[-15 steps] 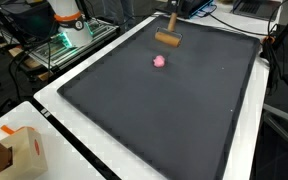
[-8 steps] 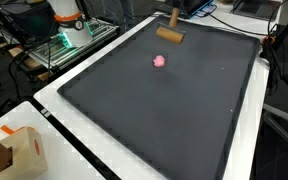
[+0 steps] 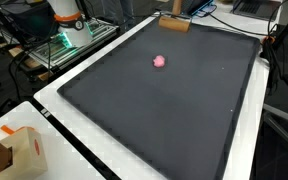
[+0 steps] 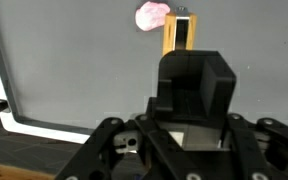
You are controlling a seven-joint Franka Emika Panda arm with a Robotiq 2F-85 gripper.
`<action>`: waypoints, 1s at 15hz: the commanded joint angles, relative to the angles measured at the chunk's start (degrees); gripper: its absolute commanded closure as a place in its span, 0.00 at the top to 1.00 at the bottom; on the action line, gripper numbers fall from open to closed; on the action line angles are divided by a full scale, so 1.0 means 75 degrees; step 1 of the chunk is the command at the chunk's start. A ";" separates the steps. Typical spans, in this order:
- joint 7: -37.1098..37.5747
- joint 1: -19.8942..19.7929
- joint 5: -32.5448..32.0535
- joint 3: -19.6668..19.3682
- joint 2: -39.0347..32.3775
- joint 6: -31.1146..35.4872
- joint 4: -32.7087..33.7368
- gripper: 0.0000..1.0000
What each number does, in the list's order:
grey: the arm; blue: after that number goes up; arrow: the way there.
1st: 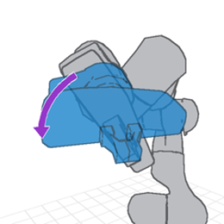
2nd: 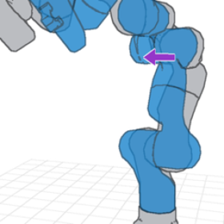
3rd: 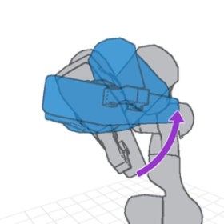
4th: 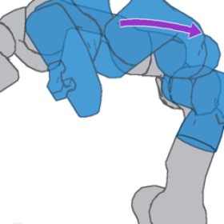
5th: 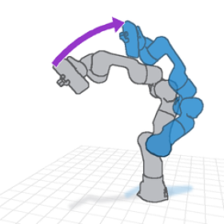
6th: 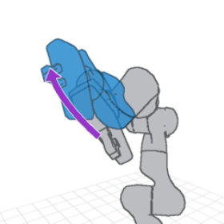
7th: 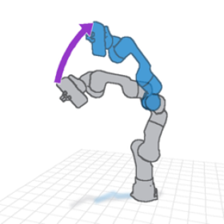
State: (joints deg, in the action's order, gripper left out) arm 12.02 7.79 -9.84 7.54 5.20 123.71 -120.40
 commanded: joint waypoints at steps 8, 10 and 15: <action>-0.1091 -0.0131 0.0186 -0.0050 0.0909 -0.0014 -0.0225 0.49; -0.1136 -0.0131 0.0191 -0.0052 0.0962 -0.0014 -0.0262 0.49; -0.1161 -0.0130 0.0193 -0.0054 0.0963 -0.0014 -0.0323 0.49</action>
State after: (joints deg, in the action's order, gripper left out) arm 3.38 7.29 -8.52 6.68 12.44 123.71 -122.92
